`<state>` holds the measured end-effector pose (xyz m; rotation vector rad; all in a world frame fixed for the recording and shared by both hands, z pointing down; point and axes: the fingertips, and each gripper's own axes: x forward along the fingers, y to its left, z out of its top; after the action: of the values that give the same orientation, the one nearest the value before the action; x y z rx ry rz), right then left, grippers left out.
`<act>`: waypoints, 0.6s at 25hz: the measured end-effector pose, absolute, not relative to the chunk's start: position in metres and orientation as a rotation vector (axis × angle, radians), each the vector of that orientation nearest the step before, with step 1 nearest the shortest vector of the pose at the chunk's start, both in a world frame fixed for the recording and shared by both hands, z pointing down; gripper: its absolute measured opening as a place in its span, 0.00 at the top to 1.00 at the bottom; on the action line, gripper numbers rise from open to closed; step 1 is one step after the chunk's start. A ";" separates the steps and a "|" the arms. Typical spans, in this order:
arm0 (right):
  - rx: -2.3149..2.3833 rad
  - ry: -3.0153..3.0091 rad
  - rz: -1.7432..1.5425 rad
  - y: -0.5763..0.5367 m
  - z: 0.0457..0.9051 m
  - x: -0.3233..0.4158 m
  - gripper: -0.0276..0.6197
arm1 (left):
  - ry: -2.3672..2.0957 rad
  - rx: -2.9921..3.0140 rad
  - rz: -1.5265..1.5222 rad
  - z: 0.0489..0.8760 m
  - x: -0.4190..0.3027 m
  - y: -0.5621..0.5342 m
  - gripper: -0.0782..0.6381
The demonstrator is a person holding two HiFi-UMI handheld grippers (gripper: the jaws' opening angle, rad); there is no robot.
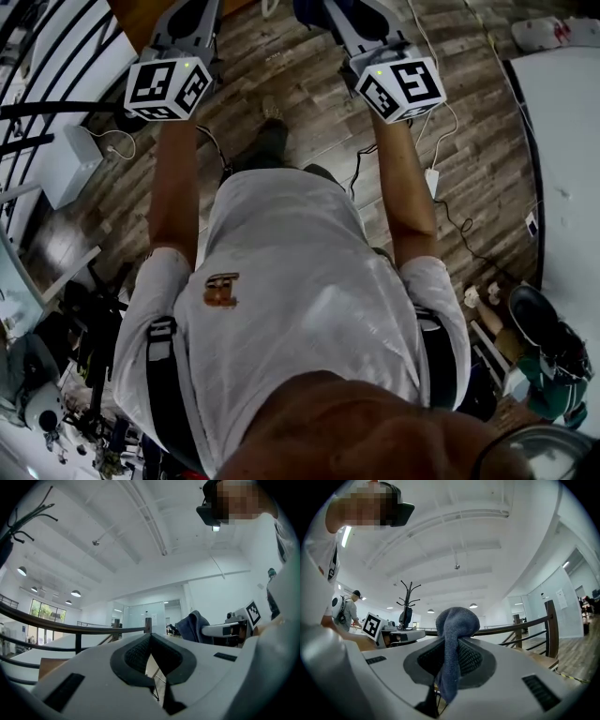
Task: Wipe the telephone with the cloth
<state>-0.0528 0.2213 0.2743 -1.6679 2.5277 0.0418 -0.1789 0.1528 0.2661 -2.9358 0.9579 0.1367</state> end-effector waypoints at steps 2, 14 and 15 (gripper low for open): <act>-1.679 2.533 0.046 0.201 0.276 -0.045 0.85 | 0.960 -2.931 0.132 0.270 -0.172 0.132 0.87; -1.701 2.583 0.006 0.003 0.300 0.023 0.85 | 1.008 -2.956 0.031 0.310 -0.109 -0.066 0.87; -1.703 2.583 -0.001 -0.011 0.301 0.027 0.85 | 1.010 -2.960 0.021 0.313 -0.104 -0.080 0.87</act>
<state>0.0273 -0.0113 0.3012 -1.7031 2.5830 -0.0006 -0.1039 -0.0795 0.3133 -2.9603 1.0099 0.0207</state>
